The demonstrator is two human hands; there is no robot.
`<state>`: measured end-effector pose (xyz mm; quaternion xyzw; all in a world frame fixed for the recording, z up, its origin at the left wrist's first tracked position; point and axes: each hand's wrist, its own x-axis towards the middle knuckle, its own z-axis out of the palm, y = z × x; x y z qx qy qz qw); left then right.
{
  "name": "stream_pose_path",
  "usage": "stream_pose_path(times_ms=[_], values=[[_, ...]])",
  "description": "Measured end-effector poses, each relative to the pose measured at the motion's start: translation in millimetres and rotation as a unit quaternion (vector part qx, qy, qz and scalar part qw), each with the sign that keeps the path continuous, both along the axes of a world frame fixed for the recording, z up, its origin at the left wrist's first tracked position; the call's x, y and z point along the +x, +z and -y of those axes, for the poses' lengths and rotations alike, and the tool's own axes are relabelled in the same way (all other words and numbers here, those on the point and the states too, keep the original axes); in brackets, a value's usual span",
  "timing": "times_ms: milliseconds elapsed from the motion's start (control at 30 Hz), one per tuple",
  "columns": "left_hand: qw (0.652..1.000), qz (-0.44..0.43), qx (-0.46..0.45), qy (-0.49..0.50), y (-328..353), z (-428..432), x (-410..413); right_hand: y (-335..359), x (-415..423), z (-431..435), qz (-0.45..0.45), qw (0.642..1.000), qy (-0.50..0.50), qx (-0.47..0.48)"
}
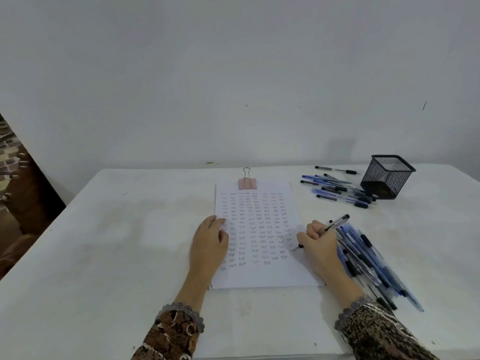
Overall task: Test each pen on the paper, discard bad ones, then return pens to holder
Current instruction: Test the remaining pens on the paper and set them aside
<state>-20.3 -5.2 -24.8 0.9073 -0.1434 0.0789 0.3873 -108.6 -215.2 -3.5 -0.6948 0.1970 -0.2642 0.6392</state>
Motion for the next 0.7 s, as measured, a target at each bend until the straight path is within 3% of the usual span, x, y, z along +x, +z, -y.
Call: stream_pose_path(times_ms=[100, 233, 333, 600, 700], values=[[1.000, -0.001, 0.001, -0.003, -0.4, 0.7, -0.1, -1.5, 0.2, 1.4, 0.005, 1.000, -0.002, 0.008], [1.000, 0.002, 0.003, 0.001, -1.0, 0.3, 0.3, 4.3, 0.9, 6.6, 0.045, 0.978, -0.008, 0.202], [1.000, 0.000, 0.011, 0.002, -2.3, 0.7, 1.0, 12.7, 4.8, 9.0, 0.050, 0.961, -0.014, 0.270], [1.000, 0.005, 0.024, 0.001, -1.2, 1.0, 0.1, 20.9, 1.3, 12.0, 0.130, 0.944, -0.006, 0.302], [1.000, 0.011, 0.025, 0.003, -1.6, 1.0, 1.4, 25.1, -1.9, 13.1, 0.121, 0.951, -0.033, 0.284]])
